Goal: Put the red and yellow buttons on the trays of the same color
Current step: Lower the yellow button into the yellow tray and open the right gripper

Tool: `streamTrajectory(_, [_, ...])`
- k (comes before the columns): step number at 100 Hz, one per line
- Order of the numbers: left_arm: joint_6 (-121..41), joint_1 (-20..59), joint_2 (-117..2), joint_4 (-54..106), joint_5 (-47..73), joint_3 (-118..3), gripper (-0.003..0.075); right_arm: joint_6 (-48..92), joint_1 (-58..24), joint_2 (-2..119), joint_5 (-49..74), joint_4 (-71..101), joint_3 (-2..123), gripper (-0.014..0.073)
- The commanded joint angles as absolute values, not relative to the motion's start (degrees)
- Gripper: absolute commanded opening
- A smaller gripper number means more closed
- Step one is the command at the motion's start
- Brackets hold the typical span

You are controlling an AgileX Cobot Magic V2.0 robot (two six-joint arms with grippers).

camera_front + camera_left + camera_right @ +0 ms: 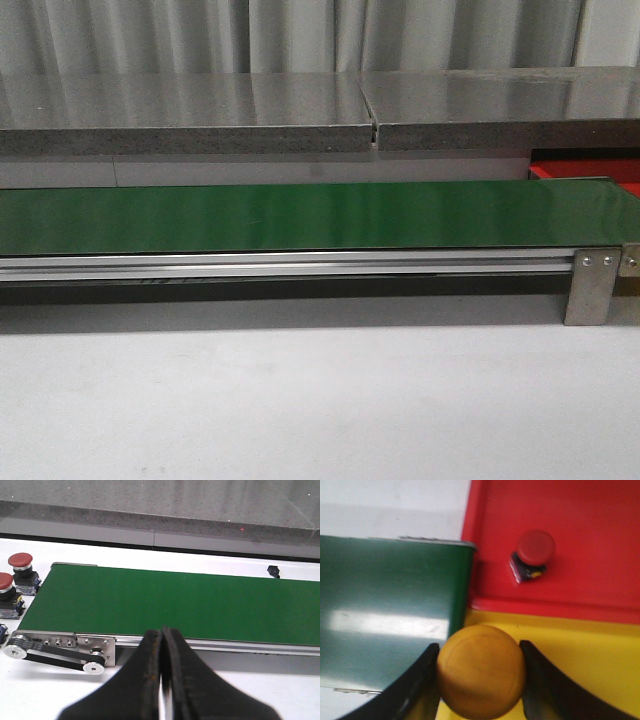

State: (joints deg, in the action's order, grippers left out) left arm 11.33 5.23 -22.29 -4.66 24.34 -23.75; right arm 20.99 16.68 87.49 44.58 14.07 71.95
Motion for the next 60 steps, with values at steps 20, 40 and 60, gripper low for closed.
streamTrajectory(20, [11.81, 5.73, -22.53, -4.42, 19.75, -25.2, -0.0019, 20.75, 20.25, 84.93, 25.69, 14.88, 60.04, 0.0099])
streamTrajectory(40, [11.81, 5.73, -22.53, -4.42, 19.75, -25.2, -0.0019, 20.75, 20.25, 86.46, 17.37, 16.3, 55.14, 0.0099])
streamTrajectory(60, [11.81, 5.73, -22.53, -4.42, 19.75, -25.2, -0.0019, 20.75, 20.25, 90.41, 16.58, 16.45, 55.08, 0.0099])
